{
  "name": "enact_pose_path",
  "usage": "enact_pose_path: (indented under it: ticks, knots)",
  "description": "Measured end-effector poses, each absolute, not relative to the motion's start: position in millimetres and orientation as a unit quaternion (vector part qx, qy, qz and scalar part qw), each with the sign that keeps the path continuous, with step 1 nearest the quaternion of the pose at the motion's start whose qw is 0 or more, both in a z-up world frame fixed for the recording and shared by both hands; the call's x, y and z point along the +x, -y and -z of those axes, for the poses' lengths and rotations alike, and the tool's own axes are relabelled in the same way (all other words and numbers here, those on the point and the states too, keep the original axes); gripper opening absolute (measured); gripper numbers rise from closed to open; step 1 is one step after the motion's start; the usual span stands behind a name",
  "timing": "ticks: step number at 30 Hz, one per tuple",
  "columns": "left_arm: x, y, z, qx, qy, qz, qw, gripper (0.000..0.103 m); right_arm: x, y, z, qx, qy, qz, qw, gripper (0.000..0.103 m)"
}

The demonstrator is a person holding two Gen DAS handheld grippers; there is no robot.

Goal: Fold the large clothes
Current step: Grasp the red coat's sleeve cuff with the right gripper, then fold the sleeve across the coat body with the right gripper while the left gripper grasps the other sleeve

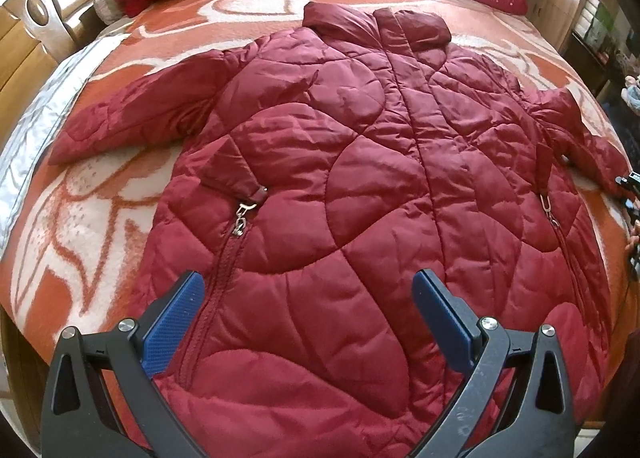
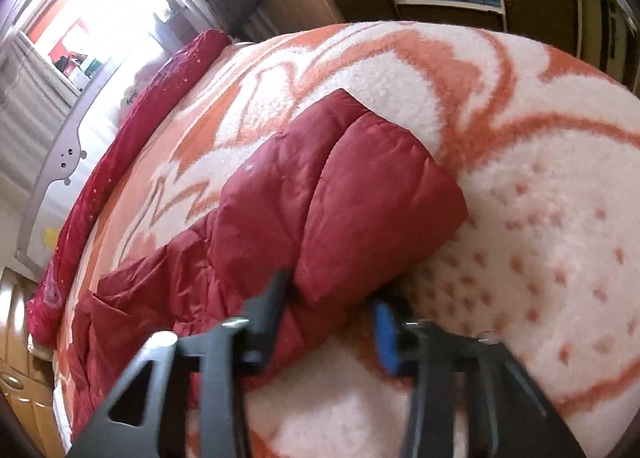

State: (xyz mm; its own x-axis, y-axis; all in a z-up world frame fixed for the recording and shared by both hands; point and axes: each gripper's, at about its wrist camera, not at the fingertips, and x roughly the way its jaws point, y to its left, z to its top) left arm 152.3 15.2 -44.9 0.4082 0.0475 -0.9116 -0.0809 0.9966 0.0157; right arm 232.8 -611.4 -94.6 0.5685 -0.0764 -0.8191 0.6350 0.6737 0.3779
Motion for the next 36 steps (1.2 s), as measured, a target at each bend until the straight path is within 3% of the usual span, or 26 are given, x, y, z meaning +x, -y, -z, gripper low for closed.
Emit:
enact_pose_path:
  ticks: [4, 12, 20, 27, 36]
  knots:
    - [157.6, -10.9, 47.7, -0.014, -0.545, -0.033, 0.838, 0.103, 238.3, 594.6, 81.0, 0.312, -0.396, 0.203, 0.839, 0.011]
    - [164.5, -12.1, 46.9, -0.024, -0.539, -0.022, 0.842, 0.103, 256.0, 531.8, 23.0, 0.229, -0.351, 0.123, 0.899, 0.008]
    - [171.1, -23.0, 48.0, -0.046, -0.538, -0.005, 0.842, 0.103, 289.0, 402.9, -16.2, 0.135, -0.348, -0.042, 0.927, 0.007]
    - [187.2, -43.5, 53.5, -0.102, -0.553, 0.030, 0.827, 0.103, 300.5, 284.3, -13.3, 0.056, -0.369, -0.156, 0.915, 0.007]
    - [223.8, -69.4, 39.2, -0.222, -0.534, 0.120, 0.807, 0.103, 297.6, 158.3, 33.9, -0.070, -0.416, -0.247, 0.872, 0.008]
